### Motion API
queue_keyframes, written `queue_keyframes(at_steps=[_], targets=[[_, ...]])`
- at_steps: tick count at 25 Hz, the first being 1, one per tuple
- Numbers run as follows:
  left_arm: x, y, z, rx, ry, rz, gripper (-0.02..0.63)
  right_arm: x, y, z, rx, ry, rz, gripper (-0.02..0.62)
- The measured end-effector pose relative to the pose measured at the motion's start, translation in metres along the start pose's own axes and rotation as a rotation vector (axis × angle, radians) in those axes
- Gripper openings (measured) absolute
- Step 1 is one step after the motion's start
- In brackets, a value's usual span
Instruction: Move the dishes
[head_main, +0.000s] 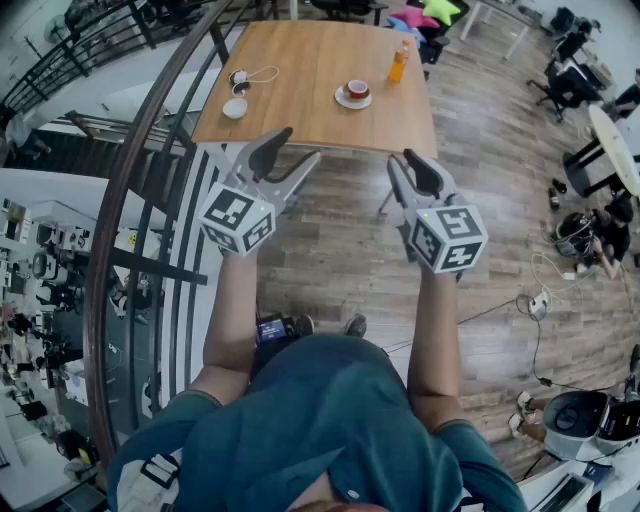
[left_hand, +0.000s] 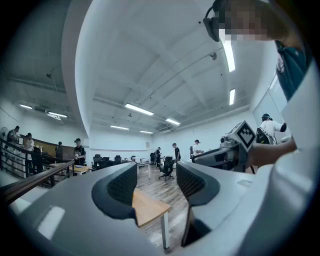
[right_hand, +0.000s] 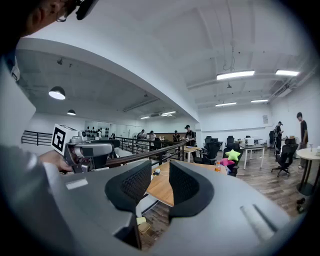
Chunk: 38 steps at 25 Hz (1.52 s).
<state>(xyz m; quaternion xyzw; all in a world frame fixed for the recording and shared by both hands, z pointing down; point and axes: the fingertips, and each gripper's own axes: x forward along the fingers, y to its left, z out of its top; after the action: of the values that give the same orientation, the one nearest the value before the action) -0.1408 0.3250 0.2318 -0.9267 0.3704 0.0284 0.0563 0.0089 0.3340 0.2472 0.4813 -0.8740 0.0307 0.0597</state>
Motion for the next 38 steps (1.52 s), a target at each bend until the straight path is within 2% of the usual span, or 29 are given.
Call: queue_keyframes(at_steps=[19,29,38], targets=[[-0.007,0.017,-0.007,-0.014,0.001,-0.019,0.244,0.014,0.01,-0.008,0.014,0.029,-0.029,0.094],[-0.031,0.052,-0.01,-0.021,-0.01,-0.036,0.244,0.036,0.028,0.001,0.074,-0.019,-0.073,0.095],[-0.024,0.075,-0.009,-0.027,-0.015,-0.035,0.245,0.06,0.026,0.015,0.059,-0.027,-0.06,0.095]])
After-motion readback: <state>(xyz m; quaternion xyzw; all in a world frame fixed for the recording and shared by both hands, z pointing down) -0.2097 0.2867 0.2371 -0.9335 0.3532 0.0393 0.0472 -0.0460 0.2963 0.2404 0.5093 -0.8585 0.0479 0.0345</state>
